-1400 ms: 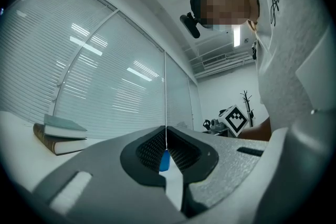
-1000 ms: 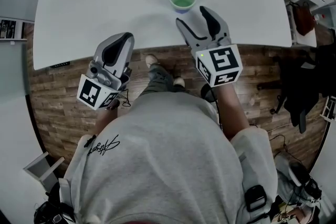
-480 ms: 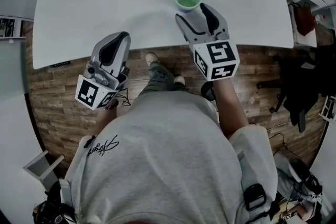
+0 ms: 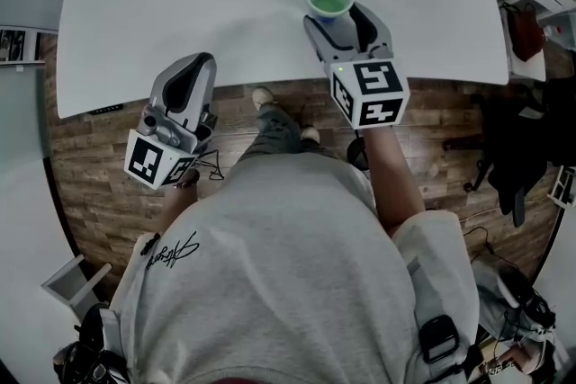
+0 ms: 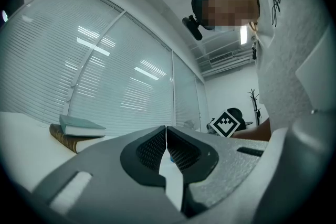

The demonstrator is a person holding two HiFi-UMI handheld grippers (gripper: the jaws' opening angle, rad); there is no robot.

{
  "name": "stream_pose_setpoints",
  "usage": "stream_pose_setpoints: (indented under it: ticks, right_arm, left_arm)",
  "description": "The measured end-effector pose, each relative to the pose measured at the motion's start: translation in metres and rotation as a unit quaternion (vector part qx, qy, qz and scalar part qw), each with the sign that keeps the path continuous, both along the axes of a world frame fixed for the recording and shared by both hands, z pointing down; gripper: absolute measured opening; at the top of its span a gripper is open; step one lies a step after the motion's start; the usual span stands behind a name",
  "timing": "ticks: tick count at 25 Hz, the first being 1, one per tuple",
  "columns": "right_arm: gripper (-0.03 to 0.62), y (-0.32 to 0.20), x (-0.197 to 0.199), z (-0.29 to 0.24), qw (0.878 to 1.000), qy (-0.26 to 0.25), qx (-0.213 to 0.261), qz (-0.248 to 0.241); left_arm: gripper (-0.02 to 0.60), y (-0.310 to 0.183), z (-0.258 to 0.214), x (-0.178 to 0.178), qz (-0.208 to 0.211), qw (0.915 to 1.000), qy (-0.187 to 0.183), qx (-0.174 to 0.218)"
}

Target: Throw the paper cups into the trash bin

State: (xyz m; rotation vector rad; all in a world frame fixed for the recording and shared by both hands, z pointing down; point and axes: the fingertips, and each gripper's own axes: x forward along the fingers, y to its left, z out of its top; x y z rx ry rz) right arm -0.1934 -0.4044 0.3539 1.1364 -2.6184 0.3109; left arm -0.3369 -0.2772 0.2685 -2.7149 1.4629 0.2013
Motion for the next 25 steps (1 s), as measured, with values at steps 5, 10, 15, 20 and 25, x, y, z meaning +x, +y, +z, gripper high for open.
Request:
stream_pose_setpoints:
  ticks: [5,10,15,20,25]
  right_arm:
    - [0.288,-0.005,0.0,0.004,1.0,0.01,-0.016,0.009]
    - [0.288,-0.011,-0.001,0.007,0.999,0.024,-0.022,0.016]
    - [0.288,-0.016,-0.001,0.008,0.999,0.033,-0.022,0.025]
    - [0.288,-0.02,-0.004,0.01,0.998,0.044,-0.021,0.031]
    - [0.287,-0.024,-0.005,0.011,0.998,0.045,-0.029,0.037]
  left_arm:
    - [0.008,0.0,0.001,-0.014,-0.009,1.0,0.001,-0.003]
    - [0.008,-0.004,-0.001,-0.021,-0.012,0.9999,0.005,0.001]
    - [0.008,-0.004,-0.003,-0.023,-0.012,0.9998,0.016,0.001]
    - [0.008,-0.003,-0.004,-0.03,-0.017,0.9997,0.018,0.002]
    - [0.008,-0.005,-0.002,-0.036,-0.019,0.9995,0.025,0.0]
